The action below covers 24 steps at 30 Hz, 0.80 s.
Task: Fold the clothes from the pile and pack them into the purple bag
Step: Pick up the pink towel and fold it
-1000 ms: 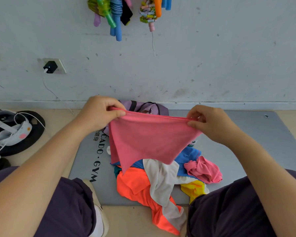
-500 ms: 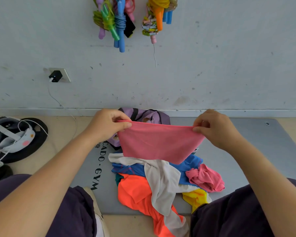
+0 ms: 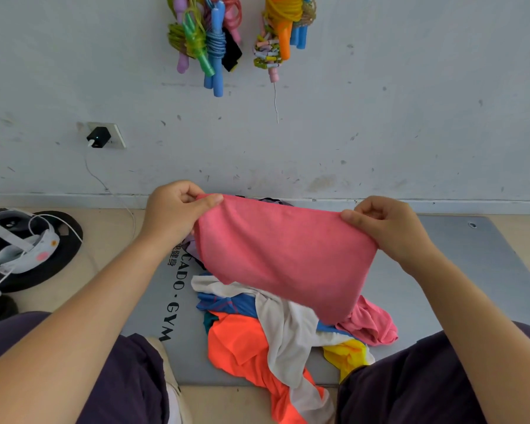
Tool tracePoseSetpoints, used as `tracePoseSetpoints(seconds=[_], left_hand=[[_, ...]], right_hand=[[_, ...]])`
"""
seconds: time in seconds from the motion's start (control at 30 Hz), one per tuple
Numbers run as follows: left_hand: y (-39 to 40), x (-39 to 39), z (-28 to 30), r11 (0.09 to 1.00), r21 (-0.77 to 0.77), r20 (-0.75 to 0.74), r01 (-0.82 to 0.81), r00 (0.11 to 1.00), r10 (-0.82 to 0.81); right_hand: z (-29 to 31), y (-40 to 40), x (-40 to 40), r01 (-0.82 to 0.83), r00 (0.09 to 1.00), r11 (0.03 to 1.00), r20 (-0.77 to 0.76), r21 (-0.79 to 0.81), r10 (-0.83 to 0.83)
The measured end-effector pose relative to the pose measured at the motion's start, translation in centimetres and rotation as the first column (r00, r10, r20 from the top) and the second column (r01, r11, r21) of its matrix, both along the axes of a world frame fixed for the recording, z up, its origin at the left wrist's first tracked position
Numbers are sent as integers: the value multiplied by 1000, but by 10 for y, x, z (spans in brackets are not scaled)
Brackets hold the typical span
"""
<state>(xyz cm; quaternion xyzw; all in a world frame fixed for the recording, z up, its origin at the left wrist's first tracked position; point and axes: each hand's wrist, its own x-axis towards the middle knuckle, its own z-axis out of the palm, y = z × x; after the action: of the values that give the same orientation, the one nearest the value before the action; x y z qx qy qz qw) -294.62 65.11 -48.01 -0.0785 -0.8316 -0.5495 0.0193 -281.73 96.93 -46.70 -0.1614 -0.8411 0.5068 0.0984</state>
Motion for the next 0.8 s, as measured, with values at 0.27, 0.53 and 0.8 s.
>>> tracePoseSetpoints(seconds=[0.27,0.53,0.8], left_hand=[[26,22,-4,989,85,252,123,957,-141],[55,62,7,919,296,366,261,857,-361],[61,75,14,871,384,377,306,809,-451]], right_hand=[[-3,-32,8,-271,955,950,77,-157,285],[0,-70,18,-533,811,725,-18,-437,585],[3,-75,23,-369,922,924,-86,97,377]])
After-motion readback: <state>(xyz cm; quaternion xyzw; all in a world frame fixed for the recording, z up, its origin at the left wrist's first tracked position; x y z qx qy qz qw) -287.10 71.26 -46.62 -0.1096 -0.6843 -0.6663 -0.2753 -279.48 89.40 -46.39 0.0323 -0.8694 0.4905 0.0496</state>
